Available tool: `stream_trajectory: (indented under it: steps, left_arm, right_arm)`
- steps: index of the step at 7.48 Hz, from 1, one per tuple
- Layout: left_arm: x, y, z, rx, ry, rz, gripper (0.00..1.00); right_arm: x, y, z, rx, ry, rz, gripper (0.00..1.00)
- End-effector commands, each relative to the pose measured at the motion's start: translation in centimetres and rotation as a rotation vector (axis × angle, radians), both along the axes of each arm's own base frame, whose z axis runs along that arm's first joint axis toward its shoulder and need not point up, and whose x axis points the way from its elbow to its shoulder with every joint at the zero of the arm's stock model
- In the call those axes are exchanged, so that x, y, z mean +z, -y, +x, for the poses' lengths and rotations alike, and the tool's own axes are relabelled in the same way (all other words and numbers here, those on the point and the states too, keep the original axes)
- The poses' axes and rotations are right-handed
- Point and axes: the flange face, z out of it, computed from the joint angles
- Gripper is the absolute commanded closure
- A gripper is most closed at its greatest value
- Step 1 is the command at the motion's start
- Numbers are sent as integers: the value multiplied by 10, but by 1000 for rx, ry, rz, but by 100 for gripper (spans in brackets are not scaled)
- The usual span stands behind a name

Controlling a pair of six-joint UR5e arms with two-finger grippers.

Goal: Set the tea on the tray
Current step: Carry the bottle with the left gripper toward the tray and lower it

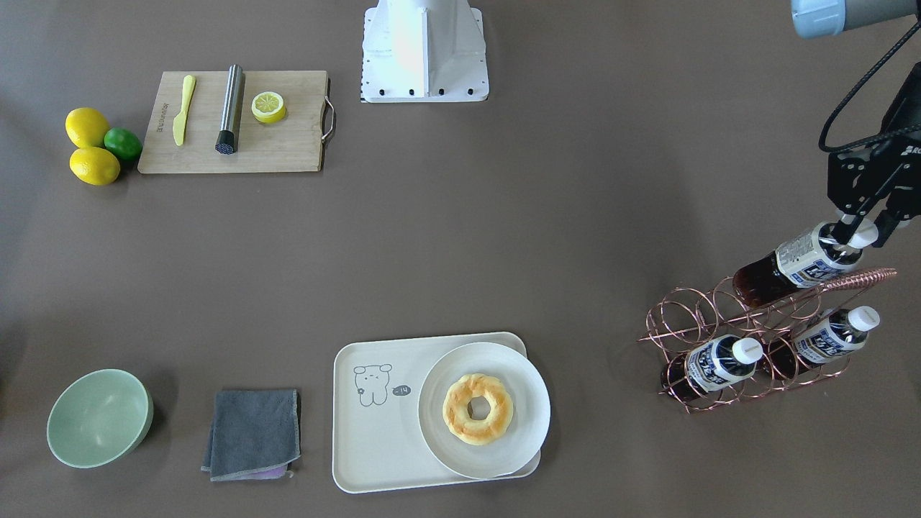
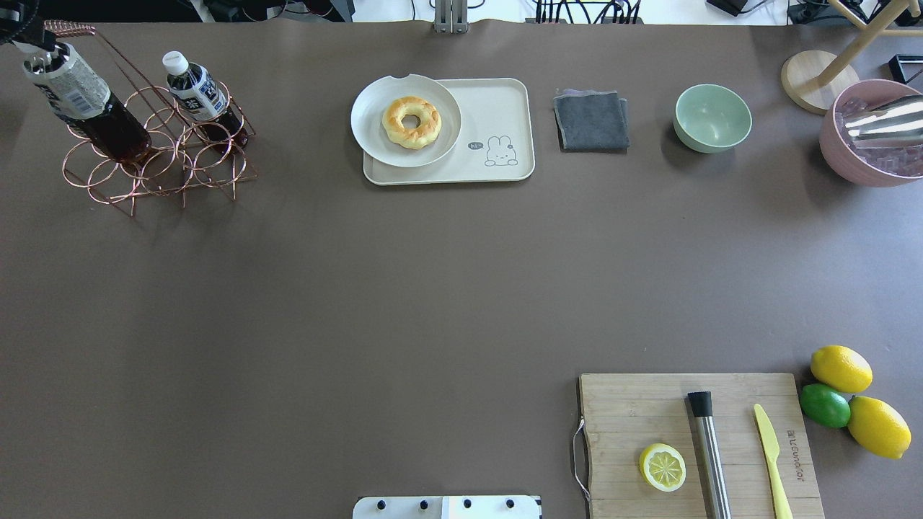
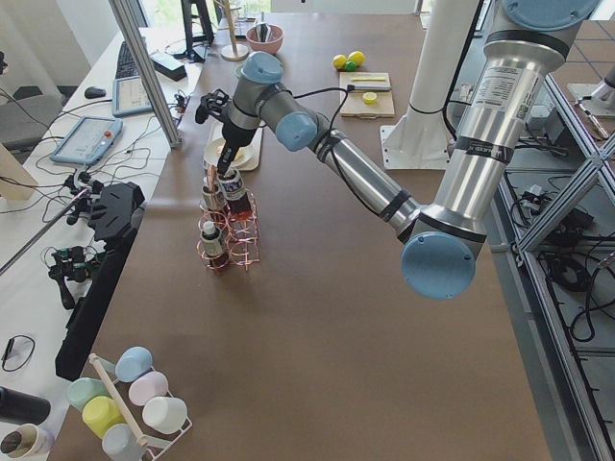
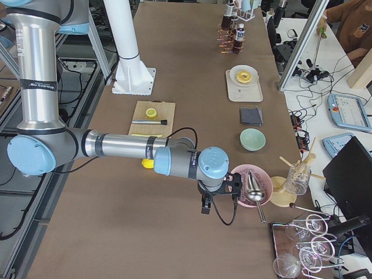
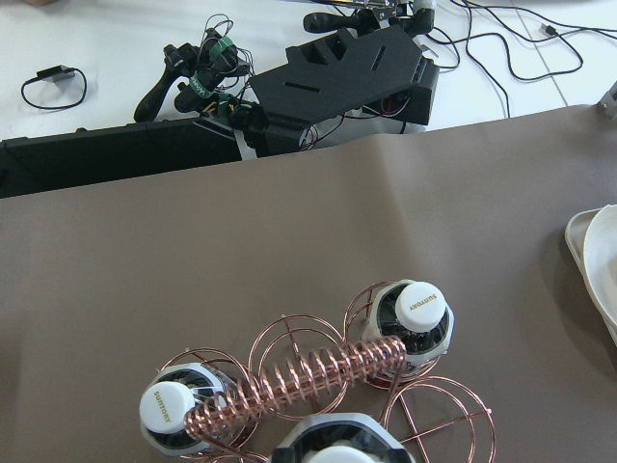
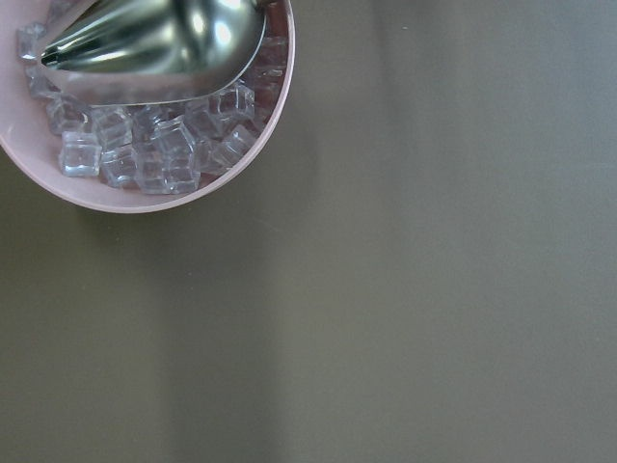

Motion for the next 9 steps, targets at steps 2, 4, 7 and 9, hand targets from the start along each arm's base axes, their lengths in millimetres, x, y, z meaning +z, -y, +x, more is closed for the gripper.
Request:
stream_trajectory:
  steps: [2, 4, 7, 9]
  left_arm:
    - [-50, -11, -33, -24, -3, -5, 100]
    - [-99, -58, 0, -22, -68, -66, 100]
    - [-138, -90, 83, -33, -91, -110, 100]
    - [-177, -95, 166, -63, -112, -124, 100]
  right_arm:
    - [1, 0, 1, 1, 0, -2, 0]
    - [0, 1, 0, -1, 0, 0, 0]
    - [-1, 3, 0, 0, -2, 1, 0]
    - [-2, 4, 0, 1, -2, 2, 0]
